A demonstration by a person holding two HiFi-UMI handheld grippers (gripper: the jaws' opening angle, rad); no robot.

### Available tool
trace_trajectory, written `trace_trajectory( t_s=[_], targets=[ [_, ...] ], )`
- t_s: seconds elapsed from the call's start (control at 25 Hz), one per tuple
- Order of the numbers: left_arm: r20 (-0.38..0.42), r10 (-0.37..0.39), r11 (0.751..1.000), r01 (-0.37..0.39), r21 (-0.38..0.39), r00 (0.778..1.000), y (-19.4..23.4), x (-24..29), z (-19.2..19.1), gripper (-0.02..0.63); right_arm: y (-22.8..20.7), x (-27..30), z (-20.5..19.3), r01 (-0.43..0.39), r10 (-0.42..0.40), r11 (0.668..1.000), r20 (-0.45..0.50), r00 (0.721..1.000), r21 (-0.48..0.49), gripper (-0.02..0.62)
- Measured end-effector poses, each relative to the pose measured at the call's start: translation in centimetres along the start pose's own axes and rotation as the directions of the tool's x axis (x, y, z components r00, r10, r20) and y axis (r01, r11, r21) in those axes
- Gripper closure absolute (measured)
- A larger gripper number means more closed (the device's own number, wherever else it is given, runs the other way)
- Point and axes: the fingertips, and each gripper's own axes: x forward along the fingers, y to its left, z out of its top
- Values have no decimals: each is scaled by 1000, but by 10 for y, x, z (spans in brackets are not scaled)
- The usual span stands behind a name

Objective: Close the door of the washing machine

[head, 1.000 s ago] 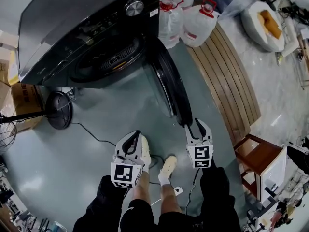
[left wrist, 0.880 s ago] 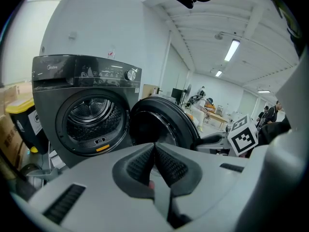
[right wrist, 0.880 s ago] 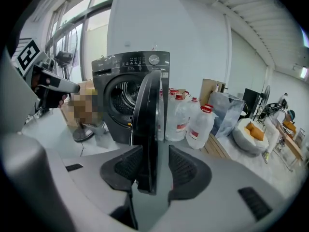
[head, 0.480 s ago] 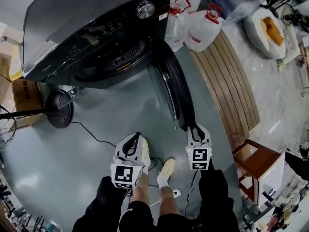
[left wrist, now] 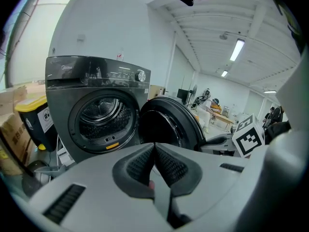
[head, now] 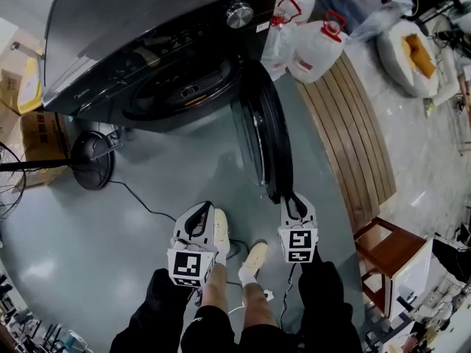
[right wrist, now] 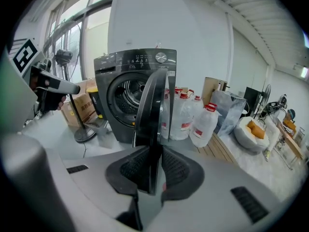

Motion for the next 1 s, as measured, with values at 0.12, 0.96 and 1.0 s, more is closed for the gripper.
trace_trajectory(
  t_s=[0.12, 0.96, 1.0],
  targets=[
    [3, 19, 1000, -19, -10, 1000, 8, -11, -3, 581, 10, 0, -3, -4, 4, 1000, 0, 1000, -4, 508],
    [25, 140, 988, -138, -65, 990, 67, -72, -21, 581, 93, 8, 11, -97, 97, 995, -18, 995, -23, 480],
    [24, 146, 987, -144, -68, 989, 69, -74, -21, 581, 97, 9, 12, -104, 104, 994, -20, 994, -27, 480]
  ],
)
